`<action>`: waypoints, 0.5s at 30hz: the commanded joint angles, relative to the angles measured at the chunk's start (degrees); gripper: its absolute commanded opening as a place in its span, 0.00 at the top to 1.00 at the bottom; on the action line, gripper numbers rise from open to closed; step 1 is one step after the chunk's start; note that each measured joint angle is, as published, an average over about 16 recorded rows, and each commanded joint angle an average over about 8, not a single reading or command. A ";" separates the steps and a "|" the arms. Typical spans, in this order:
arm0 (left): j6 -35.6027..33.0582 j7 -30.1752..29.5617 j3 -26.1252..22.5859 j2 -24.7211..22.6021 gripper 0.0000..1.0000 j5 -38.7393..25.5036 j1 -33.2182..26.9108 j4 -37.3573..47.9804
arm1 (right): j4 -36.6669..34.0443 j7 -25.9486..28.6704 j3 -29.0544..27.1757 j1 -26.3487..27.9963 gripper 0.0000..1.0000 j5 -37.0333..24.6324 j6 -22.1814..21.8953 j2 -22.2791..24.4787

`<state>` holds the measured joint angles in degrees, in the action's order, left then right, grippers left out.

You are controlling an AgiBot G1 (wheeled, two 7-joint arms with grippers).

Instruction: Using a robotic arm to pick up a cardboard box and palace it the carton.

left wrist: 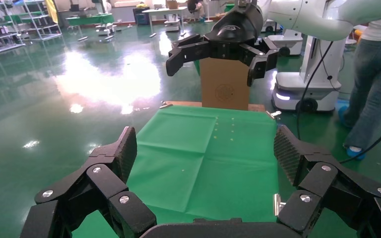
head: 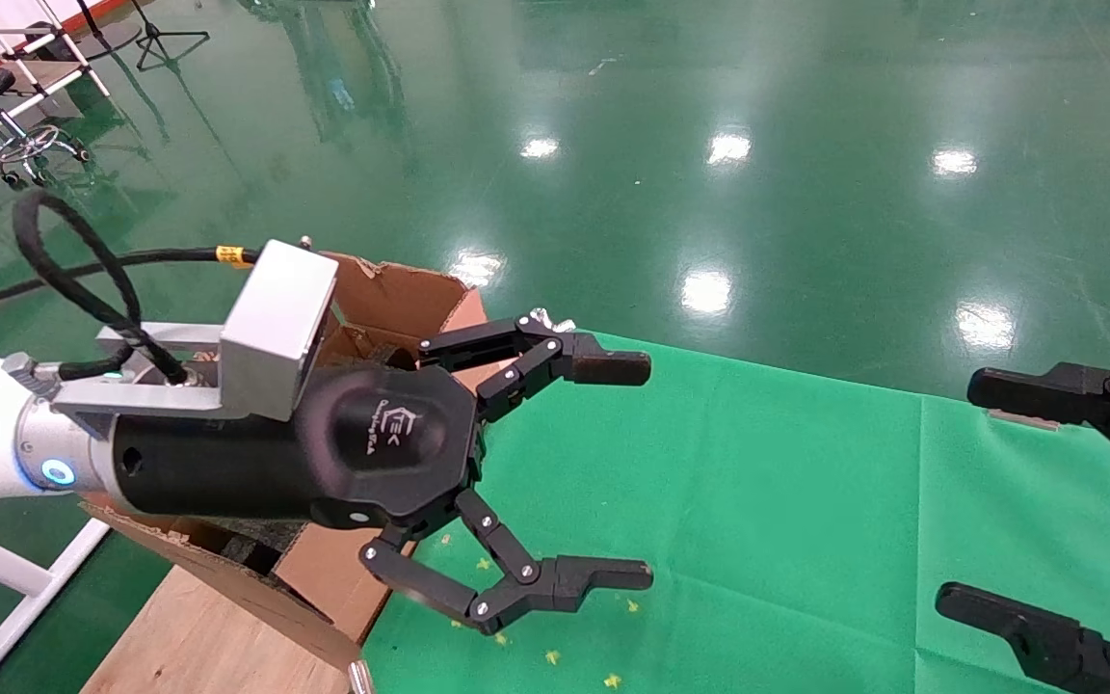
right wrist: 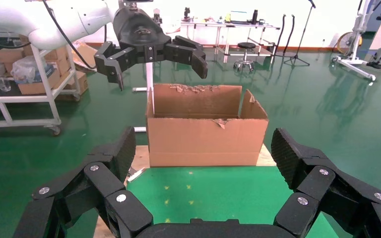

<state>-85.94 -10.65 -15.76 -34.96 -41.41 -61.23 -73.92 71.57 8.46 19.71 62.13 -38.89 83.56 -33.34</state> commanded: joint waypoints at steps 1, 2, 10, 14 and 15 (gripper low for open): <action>0.06 -0.03 -0.05 -0.01 0.00 -0.10 -0.07 0.08 | 0.00 0.00 0.00 0.00 0.00 0.00 0.00 0.00; 0.08 -0.03 -0.07 -0.01 0.00 -0.13 -0.09 0.10 | 0.00 0.00 0.00 0.00 0.00 0.00 0.00 0.00; 0.19 -0.07 -0.18 -0.04 0.00 -0.30 -0.21 0.26 | 0.00 0.00 0.00 0.00 0.00 0.00 0.00 0.00; 0.21 -0.09 -0.20 -0.05 0.00 -0.36 -0.25 0.29 | 0.00 0.00 0.00 0.00 0.00 0.00 0.00 0.00; 0.22 -0.09 -0.20 -0.05 0.00 -0.37 -0.26 0.30 | 0.00 0.00 0.00 0.00 0.00 0.00 0.00 0.00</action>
<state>-85.72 -10.74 -15.96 -35.01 -41.76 -61.48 -73.63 71.57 8.46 19.71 62.14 -38.89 83.56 -33.34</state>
